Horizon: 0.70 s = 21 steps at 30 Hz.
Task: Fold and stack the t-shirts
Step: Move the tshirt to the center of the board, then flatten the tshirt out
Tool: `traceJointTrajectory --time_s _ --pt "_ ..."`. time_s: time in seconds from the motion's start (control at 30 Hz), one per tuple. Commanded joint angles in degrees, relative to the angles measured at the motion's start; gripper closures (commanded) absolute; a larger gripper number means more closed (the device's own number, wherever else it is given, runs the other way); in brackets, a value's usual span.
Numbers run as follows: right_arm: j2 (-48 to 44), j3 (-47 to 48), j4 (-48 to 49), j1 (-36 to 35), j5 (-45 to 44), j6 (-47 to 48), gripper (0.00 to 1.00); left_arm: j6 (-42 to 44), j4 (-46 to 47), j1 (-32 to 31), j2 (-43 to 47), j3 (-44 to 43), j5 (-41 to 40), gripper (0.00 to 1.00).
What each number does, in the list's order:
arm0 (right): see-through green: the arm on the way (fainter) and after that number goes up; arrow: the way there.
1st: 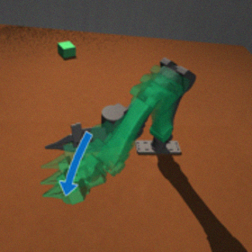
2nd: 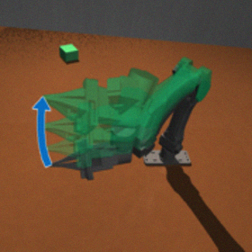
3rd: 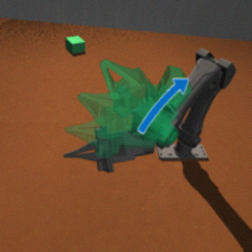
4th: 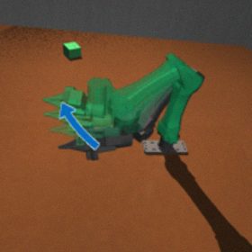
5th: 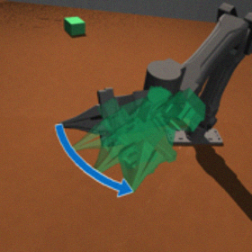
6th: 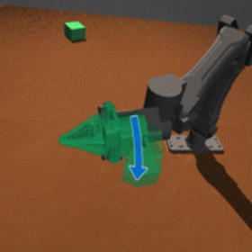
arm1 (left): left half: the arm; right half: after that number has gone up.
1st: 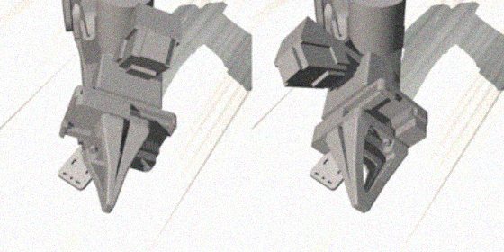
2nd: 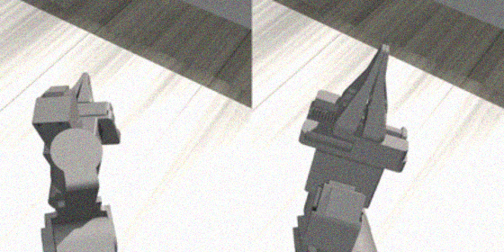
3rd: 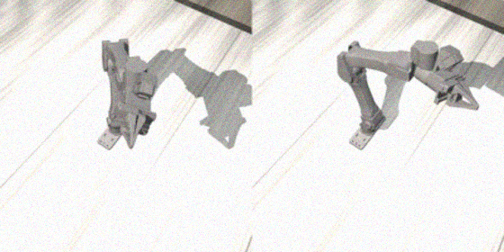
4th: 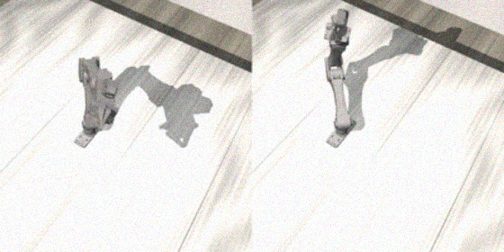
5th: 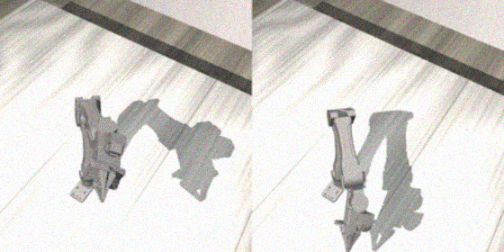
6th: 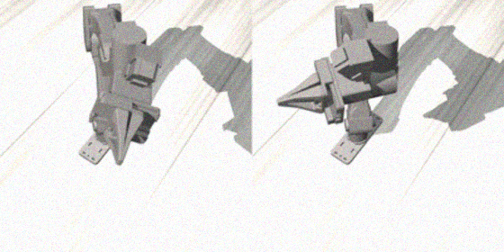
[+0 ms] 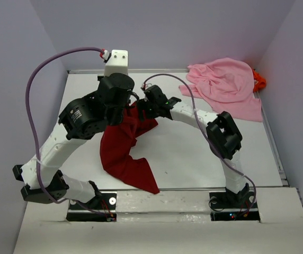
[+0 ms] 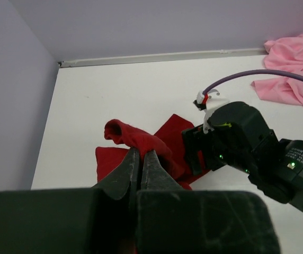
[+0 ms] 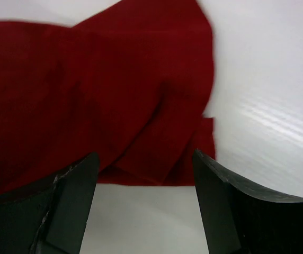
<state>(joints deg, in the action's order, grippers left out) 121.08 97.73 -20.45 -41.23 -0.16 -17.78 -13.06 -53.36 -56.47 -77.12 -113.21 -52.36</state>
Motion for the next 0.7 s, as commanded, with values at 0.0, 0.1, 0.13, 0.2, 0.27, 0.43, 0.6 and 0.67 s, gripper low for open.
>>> traceJointTrajectory --time_s 0.0,0.1,0.13,0.2,0.27,0.43,0.6,0.67 --pt "-3.7 -1.7 -0.6 -4.5 0.5 -0.6 0.24 0.4 4.3 0.6 0.7 2.5 -1.3 1.00" --pt "-3.8 -3.2 -0.6 -5.7 -1.7 -1.0 0.24 0.1 4.4 0.6 0.6 2.6 -1.0 1.00" --pt "-4.1 -3.7 -0.6 -5.7 -2.2 -1.2 0.24 0.2 4.7 0.7 0.7 2.7 -0.9 1.00" --pt "-4.9 -5.8 -0.4 -5.7 -2.8 -2.2 0.24 0.2 4.8 0.7 0.8 2.6 -0.8 1.00" --pt "-5.2 -7.5 0.7 -5.7 -2.8 -2.5 0.24 0.1 4.5 0.7 0.8 2.4 -0.7 1.00" --pt "-6.0 -10.1 0.9 -5.7 -7.0 -2.0 0.24 -0.3 4.6 0.7 1.4 2.5 0.1 1.00" --pt "-6.2 -9.2 1.0 -5.7 -8.5 -0.9 0.24 -0.7 4.2 0.7 1.4 2.5 0.6 1.00" --pt "-5.3 -8.8 1.0 -5.7 -8.2 -0.9 0.24 -0.7 4.3 0.7 1.6 2.3 0.9 1.00"
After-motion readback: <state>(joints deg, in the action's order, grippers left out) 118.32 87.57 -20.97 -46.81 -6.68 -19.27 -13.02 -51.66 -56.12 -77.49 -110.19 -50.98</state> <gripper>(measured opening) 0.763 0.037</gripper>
